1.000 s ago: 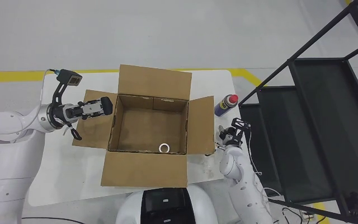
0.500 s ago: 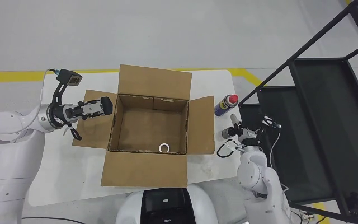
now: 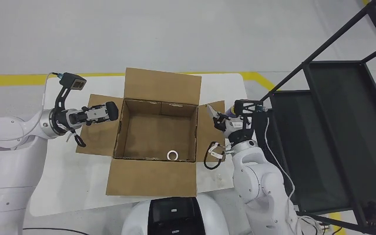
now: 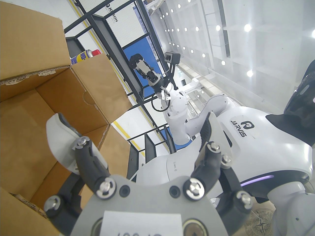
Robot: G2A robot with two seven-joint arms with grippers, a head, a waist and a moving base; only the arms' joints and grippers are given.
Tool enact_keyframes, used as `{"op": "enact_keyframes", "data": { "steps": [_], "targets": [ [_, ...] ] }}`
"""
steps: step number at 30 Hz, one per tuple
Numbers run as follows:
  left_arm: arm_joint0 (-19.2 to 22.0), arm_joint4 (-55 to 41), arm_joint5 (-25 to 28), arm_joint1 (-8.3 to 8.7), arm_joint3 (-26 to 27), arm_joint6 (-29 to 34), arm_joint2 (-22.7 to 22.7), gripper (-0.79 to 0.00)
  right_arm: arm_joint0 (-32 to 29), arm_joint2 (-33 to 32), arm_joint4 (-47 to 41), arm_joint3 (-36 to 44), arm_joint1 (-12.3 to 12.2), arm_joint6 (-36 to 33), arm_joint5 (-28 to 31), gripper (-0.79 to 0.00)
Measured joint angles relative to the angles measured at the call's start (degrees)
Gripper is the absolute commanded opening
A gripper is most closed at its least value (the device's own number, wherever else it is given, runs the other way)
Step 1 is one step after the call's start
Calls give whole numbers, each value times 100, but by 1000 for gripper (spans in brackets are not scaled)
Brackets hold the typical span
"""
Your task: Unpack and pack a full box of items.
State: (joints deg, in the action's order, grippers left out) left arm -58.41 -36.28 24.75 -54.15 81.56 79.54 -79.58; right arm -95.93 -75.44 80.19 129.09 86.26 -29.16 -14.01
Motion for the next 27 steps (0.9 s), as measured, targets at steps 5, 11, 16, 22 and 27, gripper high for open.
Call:
{"op": "enact_keyframes", "data": {
  "steps": [5, 11, 16, 22, 27],
  "targets": [
    [0, 0, 0, 0, 0, 0, 0, 0, 165, 87, 78, -30, 2, -295, -3, 0],
    [0, 0, 0, 0, 0, 0, 0, 0, 161, 85, 75, -29, 2, -286, -3, 0],
    [0, 0, 0, 0, 0, 0, 0, 0, 161, 85, 75, -29, 2, -286, -3, 0],
    [0, 0, 0, 0, 0, 0, 0, 0, 161, 85, 75, -29, 2, -286, -3, 0],
    [0, 0, 0, 0, 0, 0, 0, 0, 161, 85, 75, -29, 2, -286, -3, 0]
  ]
}}
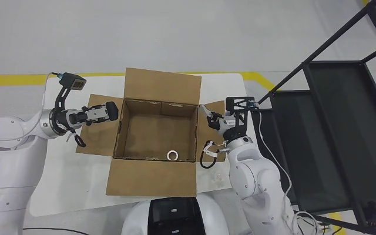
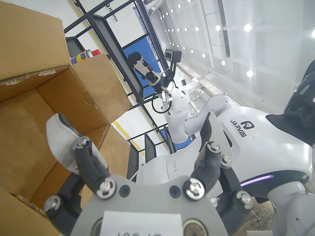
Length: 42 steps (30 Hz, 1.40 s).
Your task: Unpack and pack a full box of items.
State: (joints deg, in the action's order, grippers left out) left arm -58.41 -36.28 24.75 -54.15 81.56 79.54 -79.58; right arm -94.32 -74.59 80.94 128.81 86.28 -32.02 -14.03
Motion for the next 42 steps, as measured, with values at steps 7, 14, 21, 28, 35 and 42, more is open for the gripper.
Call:
{"op": "enact_keyframes", "data": {
  "steps": [7, 14, 21, 28, 35, 42],
  "targets": [
    [0, 0, 0, 0, 0, 0, 0, 0, 0, 0, 0, 0, 0, 0, 0, 0],
    [0, 0, 0, 0, 0, 0, 0, 0, 0, 0, 0, 0, 0, 0, 0, 0],
    [0, 0, 0, 0, 0, 0, 0, 0, 0, 0, 0, 0, 0, 0, 0, 0],
    [0, 0, 0, 0, 0, 0, 0, 0, 46, 28, 36, -10, -6, 19, 54, 0],
    [0, 0, 0, 0, 0, 0, 0, 0, 1176, 655, 306, -598, -41, -1004, 1638, 0],
    [0, 0, 0, 0, 0, 0, 0, 0, 2337, 1380, 207, -1878, 21, -2061, 2512, 0]
  ]
}}
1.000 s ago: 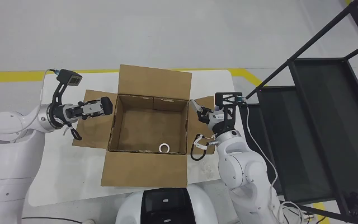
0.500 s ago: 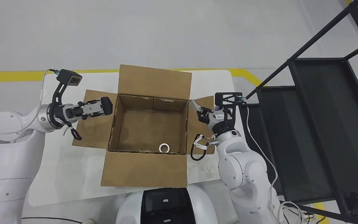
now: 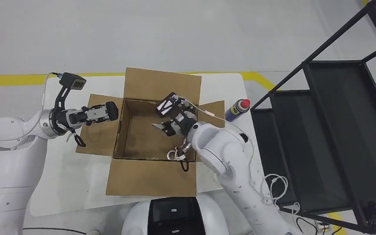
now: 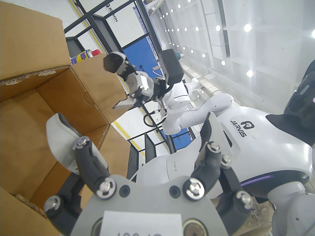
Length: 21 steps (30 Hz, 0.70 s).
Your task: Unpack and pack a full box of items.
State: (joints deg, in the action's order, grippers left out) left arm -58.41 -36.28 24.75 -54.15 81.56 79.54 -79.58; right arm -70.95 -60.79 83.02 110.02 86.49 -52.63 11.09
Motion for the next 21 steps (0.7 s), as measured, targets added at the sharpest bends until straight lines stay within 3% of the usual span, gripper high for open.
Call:
{"op": "enact_keyframes", "data": {
  "steps": [8, 21],
  "targets": [
    [0, 0, 0, 0, 0, 0, 0, 0, 1068, 514, -593, -1413, 82, -1179, 919, 0],
    [0, 0, 0, 0, 0, 0, 0, 0, 1165, 543, -561, -1495, 81, -1196, 1008, 0]
  ]
}}
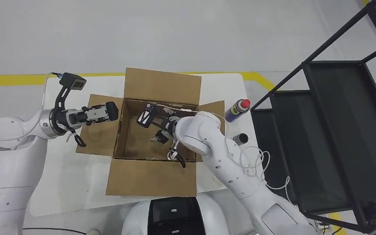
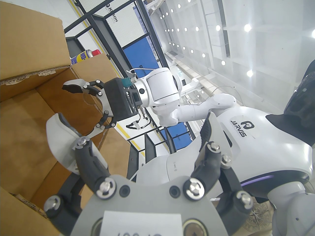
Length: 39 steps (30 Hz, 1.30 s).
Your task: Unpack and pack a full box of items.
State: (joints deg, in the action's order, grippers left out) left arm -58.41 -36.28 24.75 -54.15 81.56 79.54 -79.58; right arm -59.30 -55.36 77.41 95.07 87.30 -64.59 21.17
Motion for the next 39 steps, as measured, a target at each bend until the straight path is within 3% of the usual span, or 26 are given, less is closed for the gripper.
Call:
{"op": "enact_keyframes", "data": {
  "steps": [7, 14, 28, 39],
  "targets": [
    [0, 0, 0, 0, 0, 0, 0, 0, 4, 20, 56, -29, -9, -1, 38, 0],
    [0, 0, 0, 0, 0, 0, 0, 0, 297, 591, 828, -623, 0, -481, 630, 0],
    [0, 0, 0, 0, 0, 0, 0, 0, 1098, 1139, 147, -2604, 272, -383, 562, 0],
    [0, 0, 0, 0, 0, 0, 0, 0, 1206, 1198, 13, -2746, 309, -371, 640, 0]
  ]
}}
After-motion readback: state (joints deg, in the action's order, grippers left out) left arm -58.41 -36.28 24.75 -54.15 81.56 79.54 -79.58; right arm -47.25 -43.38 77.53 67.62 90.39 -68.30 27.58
